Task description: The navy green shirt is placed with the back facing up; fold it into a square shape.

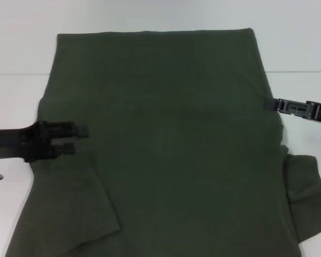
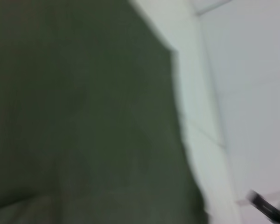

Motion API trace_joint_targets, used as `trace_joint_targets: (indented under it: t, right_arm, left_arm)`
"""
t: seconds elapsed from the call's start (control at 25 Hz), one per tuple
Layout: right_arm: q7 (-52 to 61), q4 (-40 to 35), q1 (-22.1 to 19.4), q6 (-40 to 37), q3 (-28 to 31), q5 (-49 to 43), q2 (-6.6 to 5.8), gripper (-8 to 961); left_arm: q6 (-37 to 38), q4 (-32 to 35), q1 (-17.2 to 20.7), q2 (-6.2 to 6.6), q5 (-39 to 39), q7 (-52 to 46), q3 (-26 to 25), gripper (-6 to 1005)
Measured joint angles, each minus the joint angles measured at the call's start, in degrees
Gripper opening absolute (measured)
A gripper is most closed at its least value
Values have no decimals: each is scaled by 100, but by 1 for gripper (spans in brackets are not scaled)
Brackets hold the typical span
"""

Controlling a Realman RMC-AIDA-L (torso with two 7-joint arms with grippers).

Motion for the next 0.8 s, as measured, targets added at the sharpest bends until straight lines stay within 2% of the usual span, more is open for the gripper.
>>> trace_joint_targets:
  t: [0.12, 0.2, 0.28, 0.32, 0.48, 0.56, 0.8]
  right_arm:
    - [-303, -41, -54, -141, 8, 15, -15, 942]
    - [-340, -86, -70, -287, 7, 15, -66, 941]
    - [-108, -124, -64, -440, -43, -101, -185, 941]
    - [229, -131, -29, -536, -102, -278, -285, 941]
    - [1418, -169, 132, -825, -373, -1106, -690, 941]
    - [1805, -320, 176, -877, -409, -1561, -790, 941]
    - [2158, -797, 204, -1149, -404, -2459, -818, 941]
  left_arm:
    - [640, 108, 231, 49, -460, 1091, -41, 739]
    - [1167, 119, 394, 21, -756, 2333, -62, 739]
    - [1333, 131, 507, -82, -884, 3089, -65, 739]
    - [1306, 141, 544, -135, -902, 3342, -62, 739]
    - [1101, 109, 556, -180, -898, 3427, -58, 739]
    - [1044, 108, 543, -208, -947, 3413, -94, 739]
    - [830, 116, 487, -286, -1017, 3376, -127, 738]
